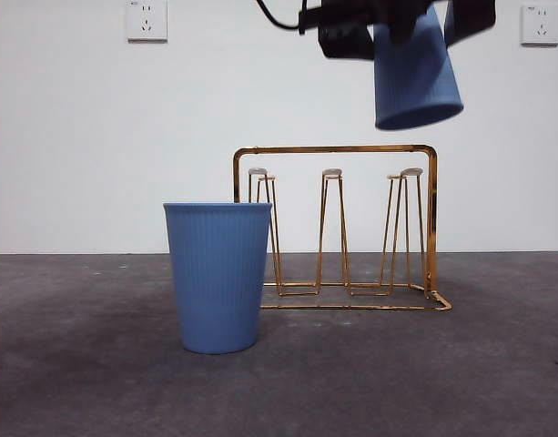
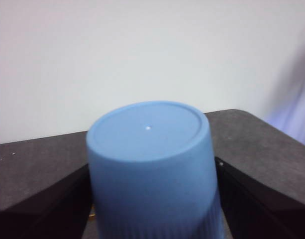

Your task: Pick up cup 1,put cup 1 in the cup rack,pick up cup 2,put cup 2 in the cup rack

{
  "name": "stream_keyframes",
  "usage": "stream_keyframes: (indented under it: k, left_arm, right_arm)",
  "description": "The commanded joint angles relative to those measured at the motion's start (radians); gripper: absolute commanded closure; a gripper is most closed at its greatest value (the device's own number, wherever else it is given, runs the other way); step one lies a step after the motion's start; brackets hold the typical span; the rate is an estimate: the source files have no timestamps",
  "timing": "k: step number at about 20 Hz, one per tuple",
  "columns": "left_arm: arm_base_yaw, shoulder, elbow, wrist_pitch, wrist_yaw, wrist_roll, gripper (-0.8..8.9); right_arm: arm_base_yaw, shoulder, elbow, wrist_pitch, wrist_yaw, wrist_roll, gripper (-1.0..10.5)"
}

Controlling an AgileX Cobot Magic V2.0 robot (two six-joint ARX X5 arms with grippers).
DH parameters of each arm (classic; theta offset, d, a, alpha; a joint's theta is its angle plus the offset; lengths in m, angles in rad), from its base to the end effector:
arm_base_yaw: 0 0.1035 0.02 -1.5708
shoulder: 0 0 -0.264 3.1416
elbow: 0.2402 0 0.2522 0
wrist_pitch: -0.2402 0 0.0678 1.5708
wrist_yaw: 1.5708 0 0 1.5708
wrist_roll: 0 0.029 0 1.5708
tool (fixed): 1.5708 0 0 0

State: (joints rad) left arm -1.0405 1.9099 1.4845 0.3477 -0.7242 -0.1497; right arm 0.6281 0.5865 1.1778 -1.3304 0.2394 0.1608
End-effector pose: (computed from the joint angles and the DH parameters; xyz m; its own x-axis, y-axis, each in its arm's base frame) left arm 0.2416 -0.3741 0.2991 0.9492 -0.3091 -0.0581 0.3027 0.9480 -0.0978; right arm 0.0372 0.0185 0.3713 0.7203 0.2300 -0.6544 -0.3362 0.9410 -0.0393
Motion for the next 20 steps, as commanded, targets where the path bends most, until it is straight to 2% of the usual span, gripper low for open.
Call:
stream_keyframes:
  k: [1,10,20]
  left_arm:
    - [0.002,0.02,-0.002,0.048,-0.01,0.011,8.2]
    - [0.037,0.089,-0.002,0.095,-0.016,-0.016,8.2]
    - [0.044,0.152,-0.002,0.09,0.047,-0.065,8.2]
  right_arm:
    - [0.001,-0.003,-0.002,0.008,0.004,-0.008,7.6]
    - [0.001,-0.003,-0.002,0.017,0.003,-0.031,7.6]
    - [0.001,-0.003,-0.002,0.058,-0.004,-0.038,7.6]
